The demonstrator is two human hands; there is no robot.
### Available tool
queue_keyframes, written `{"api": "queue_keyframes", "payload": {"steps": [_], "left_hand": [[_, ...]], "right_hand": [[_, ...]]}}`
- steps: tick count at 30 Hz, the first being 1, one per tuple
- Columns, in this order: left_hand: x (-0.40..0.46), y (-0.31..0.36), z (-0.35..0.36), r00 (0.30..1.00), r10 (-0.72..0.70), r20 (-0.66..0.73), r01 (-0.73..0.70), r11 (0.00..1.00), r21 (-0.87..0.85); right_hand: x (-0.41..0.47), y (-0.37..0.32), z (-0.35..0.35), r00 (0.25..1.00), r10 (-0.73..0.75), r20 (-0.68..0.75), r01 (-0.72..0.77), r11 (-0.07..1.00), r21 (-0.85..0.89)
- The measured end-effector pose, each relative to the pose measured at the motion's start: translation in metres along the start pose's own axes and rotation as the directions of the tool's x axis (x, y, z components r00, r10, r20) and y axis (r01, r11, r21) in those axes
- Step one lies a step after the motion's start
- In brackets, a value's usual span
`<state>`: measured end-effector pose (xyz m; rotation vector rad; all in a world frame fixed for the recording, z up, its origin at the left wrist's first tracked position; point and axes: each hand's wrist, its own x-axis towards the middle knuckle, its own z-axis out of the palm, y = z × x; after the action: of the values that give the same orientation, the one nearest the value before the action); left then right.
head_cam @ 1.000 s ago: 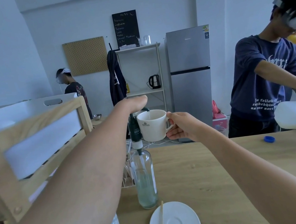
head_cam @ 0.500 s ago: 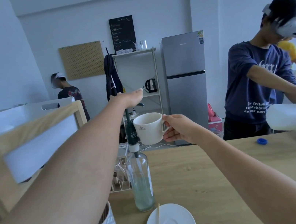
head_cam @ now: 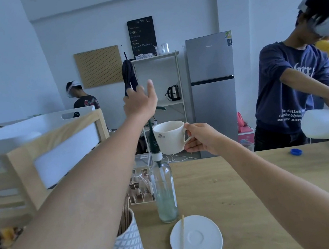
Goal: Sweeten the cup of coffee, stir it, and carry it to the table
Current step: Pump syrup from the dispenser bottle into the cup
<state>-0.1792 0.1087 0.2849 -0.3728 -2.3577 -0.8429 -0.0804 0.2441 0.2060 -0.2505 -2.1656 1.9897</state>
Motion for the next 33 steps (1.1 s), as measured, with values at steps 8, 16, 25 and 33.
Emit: {"api": "queue_keyframes", "payload": {"steps": [8,16,25,33], "left_hand": [[-0.058,-0.012,-0.019,0.787,-0.503,0.357,0.609,0.723,-0.325],[-0.107,-0.031,-0.006,0.593,-0.409,0.693,0.775,0.524,-0.354],[-0.146,-0.050,0.029,0.522,-0.404,0.751,0.822,0.471,-0.318],[-0.192,-0.074,0.069,0.417,-0.414,0.809,0.874,0.426,-0.233]], "right_hand": [[-0.020,0.005,0.003,1.000,0.002,0.005,-0.002,1.000,0.027],[-0.034,0.032,-0.003,0.998,0.024,0.051,-0.025,0.999,0.030],[-0.048,0.081,-0.009,0.987,0.158,0.041,-0.159,0.987,0.029],[-0.056,0.148,-0.010,0.954,0.295,0.054,-0.296,0.955,0.012]]}}
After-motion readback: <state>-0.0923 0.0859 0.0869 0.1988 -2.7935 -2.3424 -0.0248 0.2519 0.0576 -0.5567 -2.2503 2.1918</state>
